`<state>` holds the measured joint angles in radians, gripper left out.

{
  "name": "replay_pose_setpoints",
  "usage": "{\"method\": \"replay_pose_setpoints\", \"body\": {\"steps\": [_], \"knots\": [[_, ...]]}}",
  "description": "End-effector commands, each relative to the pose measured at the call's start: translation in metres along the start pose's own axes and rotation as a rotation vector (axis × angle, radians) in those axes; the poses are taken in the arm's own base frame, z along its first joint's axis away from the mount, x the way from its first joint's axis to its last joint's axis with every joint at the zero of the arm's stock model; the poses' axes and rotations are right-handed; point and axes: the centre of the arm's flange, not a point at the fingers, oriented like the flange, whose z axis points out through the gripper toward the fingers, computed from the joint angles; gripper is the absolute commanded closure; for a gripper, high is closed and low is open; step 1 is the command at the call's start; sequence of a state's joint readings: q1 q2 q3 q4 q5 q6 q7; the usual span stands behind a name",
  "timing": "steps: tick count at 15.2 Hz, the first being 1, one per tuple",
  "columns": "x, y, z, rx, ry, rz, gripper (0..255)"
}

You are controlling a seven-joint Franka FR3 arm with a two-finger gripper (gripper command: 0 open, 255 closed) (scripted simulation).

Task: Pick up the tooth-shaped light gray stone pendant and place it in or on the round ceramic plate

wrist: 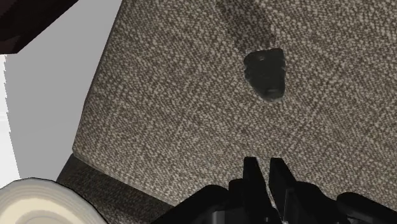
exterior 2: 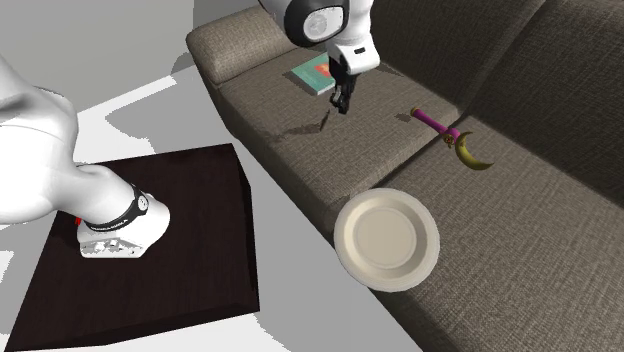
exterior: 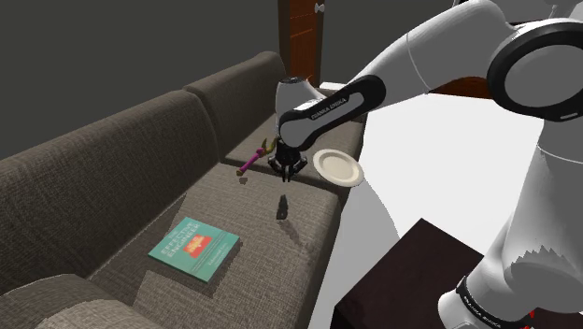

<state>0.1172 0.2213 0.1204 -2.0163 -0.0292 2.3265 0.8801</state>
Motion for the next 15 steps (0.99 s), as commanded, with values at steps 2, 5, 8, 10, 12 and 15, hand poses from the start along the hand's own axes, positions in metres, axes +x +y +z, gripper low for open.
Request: {"method": "replay_pose_setpoints", "body": {"steps": [2, 5, 8, 10, 12, 15], "knots": [[0.008, 0.010, -0.001, 0.000, 0.000, 0.000, 255], [-0.012, 0.013, 0.016, 0.060, 0.007, -0.025, 0], [-0.042, 0.017, 0.043, 0.150, 0.016, -0.061, 0], [-0.044, 0.017, 0.050, 0.156, 0.017, -0.064, 0], [-0.044, 0.015, 0.060, 0.156, 0.017, -0.064, 0], [-0.044, 0.013, 0.076, 0.156, 0.017, -0.064, 0]]}}
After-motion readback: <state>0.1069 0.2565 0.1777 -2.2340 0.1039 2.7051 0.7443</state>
